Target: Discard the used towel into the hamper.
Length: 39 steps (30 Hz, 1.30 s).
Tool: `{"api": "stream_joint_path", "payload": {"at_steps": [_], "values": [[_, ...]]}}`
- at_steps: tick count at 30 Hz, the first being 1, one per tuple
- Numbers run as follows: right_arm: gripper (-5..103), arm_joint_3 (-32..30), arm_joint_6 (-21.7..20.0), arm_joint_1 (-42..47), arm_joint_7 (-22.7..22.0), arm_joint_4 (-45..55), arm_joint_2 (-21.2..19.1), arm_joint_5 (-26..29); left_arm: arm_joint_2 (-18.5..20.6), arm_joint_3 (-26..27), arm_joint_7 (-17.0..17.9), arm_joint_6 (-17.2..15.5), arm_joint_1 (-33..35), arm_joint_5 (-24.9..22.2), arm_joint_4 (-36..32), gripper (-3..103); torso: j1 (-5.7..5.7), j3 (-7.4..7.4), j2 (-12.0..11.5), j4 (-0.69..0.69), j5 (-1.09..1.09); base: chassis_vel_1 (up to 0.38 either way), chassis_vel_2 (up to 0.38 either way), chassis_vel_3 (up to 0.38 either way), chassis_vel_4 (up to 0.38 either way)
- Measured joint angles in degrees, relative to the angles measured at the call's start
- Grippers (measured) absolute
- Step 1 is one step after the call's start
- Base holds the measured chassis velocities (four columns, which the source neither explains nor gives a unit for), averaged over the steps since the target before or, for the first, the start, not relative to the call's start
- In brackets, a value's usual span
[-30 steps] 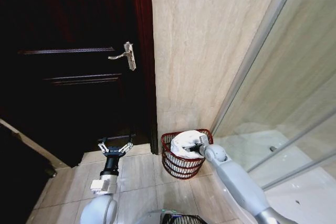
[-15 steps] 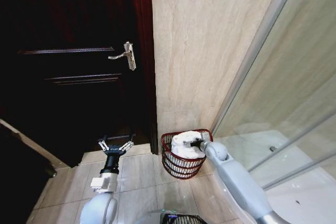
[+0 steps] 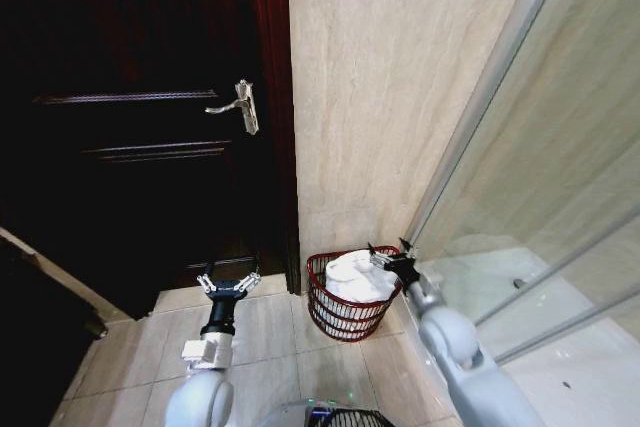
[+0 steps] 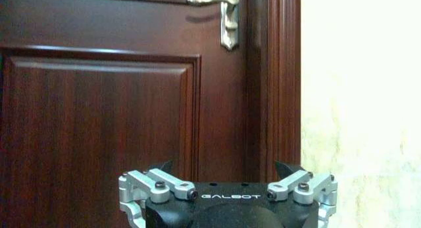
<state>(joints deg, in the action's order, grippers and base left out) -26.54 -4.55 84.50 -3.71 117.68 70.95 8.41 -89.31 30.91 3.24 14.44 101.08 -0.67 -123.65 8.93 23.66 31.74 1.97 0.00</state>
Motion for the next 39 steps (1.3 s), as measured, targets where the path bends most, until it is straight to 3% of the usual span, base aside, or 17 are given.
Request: {"api": "stream_joint_path", "payload": {"at_steps": [4, 8, 13, 18, 25, 35, 39], "values": [[100, -4.51, 7.09, 6.54, 1.06, 2.31, 6.48, -2.42, -0.29, -1.86, 0.86, 0.4, 0.34, 0.14, 0.56, 100, 0.0, 0.0, 0.0, 0.0, 0.0, 0.0, 0.0, 0.0, 0.0], [100, -5.84, 9.26, 9.87, 1.13, 5.04, 9.32, -3.44, 0.75, -1.63, 0.62, -1.24, -0.44, -1.59, 0.29, 100, 0.0, 0.0, 0.0, -0.01, -0.02, 0.0, 0.0, 0.0, 0.0], [100, -5.75, 9.74, 11.46, 0.8, 6.17, 10.56, -4.02, 1.17, 0.39, -0.1, -2.09, -1.11, -3.37, 0.17, 100, 0.0, 0.01, 0.0, -0.01, -0.01, 0.0, 0.0, 0.0, 0.0], [100, -5.54, 7.34, 12.03, 0.62, 7.42, 11.45, -4.28, 0.75, 1.83, -1.25, -1.76, -0.02, -4.44, -0.5, 100, 0.01, 0.01, 0.0, 0.01, 0.0, 0.0, 0.0, 0.0, 0.0], [100, -8.16, 7.33, 14.71, 1.11, 8.96, 12.7, -3.35, 0.87, 1.48, -1.48, -1.0, -0.57, -4.53, 0.07, 100, 0.01, 0.01, 0.0, 0.0, 0.0, 0.039, 0.026, 0.038, 0.039], [100, -9.09, 7.59, 13.1, 1.15, 7.48, 13.25, -1.43, 1.19, 1.01, -0.76, -2.46, -2.51, -4.35, 0.3, 100, 0.01, 0.01, 0.0, 0.02, 0.0, 0.069, 0.064, 0.058, 0.061], [100, -9.88, 7.13, 13.08, 3.37, 6.78, 13.26, -1.35, 1.16, 0.77, -0.4, -2.32, -2.57, -4.25, 0.47, 100, 0.01, 0.01, 0.0, 0.0, 0.0, 0.0, 0.0, 0.0, 0.0]]}}
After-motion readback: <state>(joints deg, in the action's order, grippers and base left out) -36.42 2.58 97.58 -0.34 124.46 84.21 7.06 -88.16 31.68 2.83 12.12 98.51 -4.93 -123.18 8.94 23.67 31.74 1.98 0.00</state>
